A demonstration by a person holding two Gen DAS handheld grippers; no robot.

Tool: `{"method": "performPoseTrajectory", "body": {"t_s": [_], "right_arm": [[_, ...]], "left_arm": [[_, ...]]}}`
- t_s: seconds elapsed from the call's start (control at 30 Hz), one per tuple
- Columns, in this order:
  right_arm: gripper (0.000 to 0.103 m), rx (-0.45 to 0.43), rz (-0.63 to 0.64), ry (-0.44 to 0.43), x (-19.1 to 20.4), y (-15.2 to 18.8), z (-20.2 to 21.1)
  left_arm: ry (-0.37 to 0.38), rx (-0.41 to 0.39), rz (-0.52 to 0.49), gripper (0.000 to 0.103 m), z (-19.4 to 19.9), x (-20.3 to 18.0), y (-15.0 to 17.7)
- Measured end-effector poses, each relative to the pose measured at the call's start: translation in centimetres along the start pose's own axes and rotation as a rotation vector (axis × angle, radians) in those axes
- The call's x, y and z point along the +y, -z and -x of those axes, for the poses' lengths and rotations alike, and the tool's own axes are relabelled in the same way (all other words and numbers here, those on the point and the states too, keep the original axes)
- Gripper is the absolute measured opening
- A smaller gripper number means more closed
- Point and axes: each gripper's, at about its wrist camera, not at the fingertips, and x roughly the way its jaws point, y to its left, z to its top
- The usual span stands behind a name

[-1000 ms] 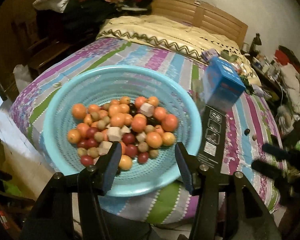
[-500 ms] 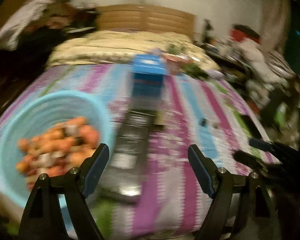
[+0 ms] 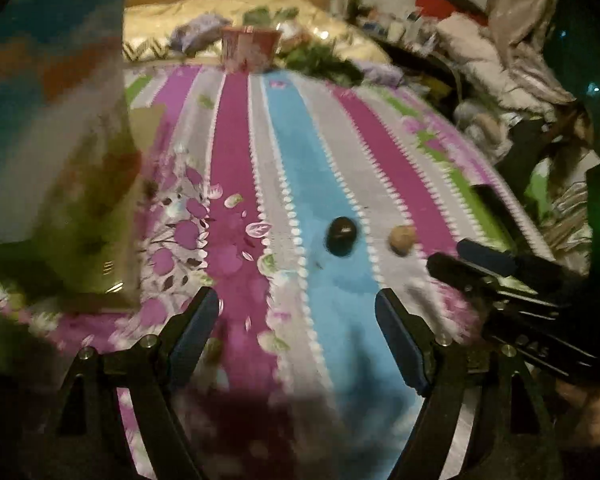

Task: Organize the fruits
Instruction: 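Move both open tools back toward the last fruits on the bed, then grasp the brownish-yellow fruit with the right tool while the left tool grasps the dark plum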

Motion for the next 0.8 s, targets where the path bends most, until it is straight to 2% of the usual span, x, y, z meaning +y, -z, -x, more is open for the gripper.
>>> {"method": "performPoseTrajectory", "body": {"t_s": [0.07,0.13,0.2,0.33,0.37,0.4,0.67,0.8], "right_arm": [[0.048,0.013,0.020,-0.006,-0.2,-0.3,-1.3],[0.043,0.023,0.053,0.007,-0.2,-0.4,-2.3],[0.038,0.035,0.063,0.006,-0.6,-0.3,-3.0],[0.038,0.029,0.093,0.009,-0.4,-0.3,-3.6],[0.035,0.028,0.097,0.015,-0.3,-0.2,-3.7],[0.023,0.027,0.096,0.020,-0.4,-0.1,-3.6],[0.024,-0.001,-0.073,0.025,-3.0,0.8,-0.5],[0.024,-0.018,-0.133,0.017,-3.6,1.5,0.9]], "left_arm": [[-0.018,0.017,0.021,0.082,-1.5,0.5,-0.1],[-0.029,0.015,0.037,0.082,-2.2,0.7,-0.1],[-0.024,0.007,0.041,0.082,-2.3,0.7,-0.2],[-0.002,-0.009,0.022,0.082,-3.0,0.3,-0.6],[0.008,-0.014,0.017,0.082,-3.2,0.1,-0.7],[0.014,-0.020,0.010,0.082,-3.4,-0.1,-0.9],[0.045,-0.028,-0.066,0.081,-5.2,-2.1,-2.5],[0.027,-0.021,-0.120,0.064,-5.9,-3.1,-2.7]]}}
